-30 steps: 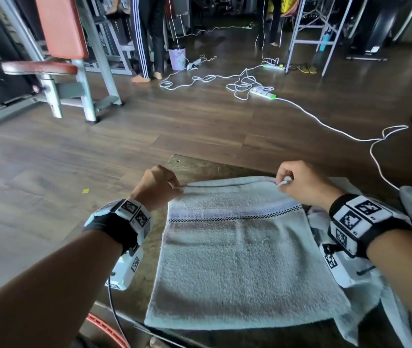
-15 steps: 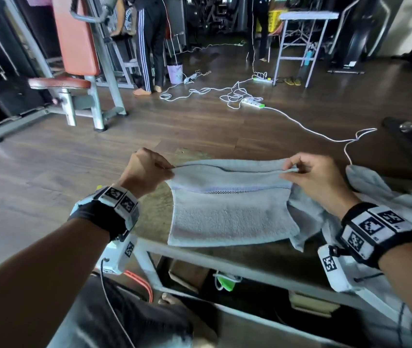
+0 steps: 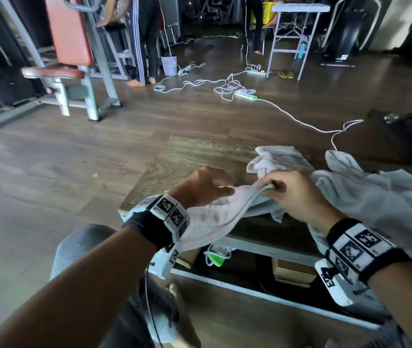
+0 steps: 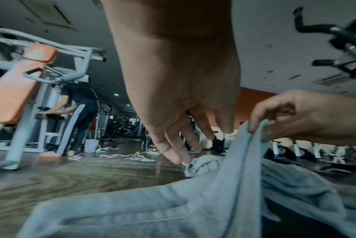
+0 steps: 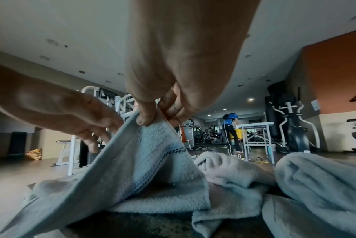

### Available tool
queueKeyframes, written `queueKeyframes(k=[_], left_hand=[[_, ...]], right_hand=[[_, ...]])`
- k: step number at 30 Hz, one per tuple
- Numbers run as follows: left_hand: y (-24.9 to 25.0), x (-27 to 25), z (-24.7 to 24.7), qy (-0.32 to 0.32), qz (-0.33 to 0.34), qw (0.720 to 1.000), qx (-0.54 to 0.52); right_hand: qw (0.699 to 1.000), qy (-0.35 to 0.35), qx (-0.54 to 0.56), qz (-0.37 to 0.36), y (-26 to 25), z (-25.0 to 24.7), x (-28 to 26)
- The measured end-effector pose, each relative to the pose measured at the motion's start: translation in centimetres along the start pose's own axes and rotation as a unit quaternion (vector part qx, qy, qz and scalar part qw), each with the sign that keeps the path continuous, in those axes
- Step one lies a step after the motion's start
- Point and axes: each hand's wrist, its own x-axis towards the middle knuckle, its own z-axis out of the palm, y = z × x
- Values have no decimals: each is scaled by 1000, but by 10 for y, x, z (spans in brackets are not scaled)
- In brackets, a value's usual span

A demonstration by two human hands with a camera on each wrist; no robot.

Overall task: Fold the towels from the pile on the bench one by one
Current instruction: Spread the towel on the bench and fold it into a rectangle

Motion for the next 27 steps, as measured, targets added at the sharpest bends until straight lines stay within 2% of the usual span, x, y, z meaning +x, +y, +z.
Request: queueKeyframes(k=[3,5,11,15,20,22,27], left_hand=[[15,16,25,-19,41,997,-55],[17,26,34,-10,53,996,-76],[2,44,41,72,4,988,-139],[-1,50,52,81,3,991,-110],[6,60,46,84,45,992,-81],[3,62,45,88,69,991,-77],[3,62,43,89,64,992,-61]], right_hand=[[999,2,-13,-38,-2,1,3],[999,15,-19,-38,-1,2,7],[996,86,36,14,25,17,17],[992,109,23,54,37,34,19],[989,135,-12,52,41,19,29],[990,129,13,62,36,14,30],[991,99,29,83,29,15,33]])
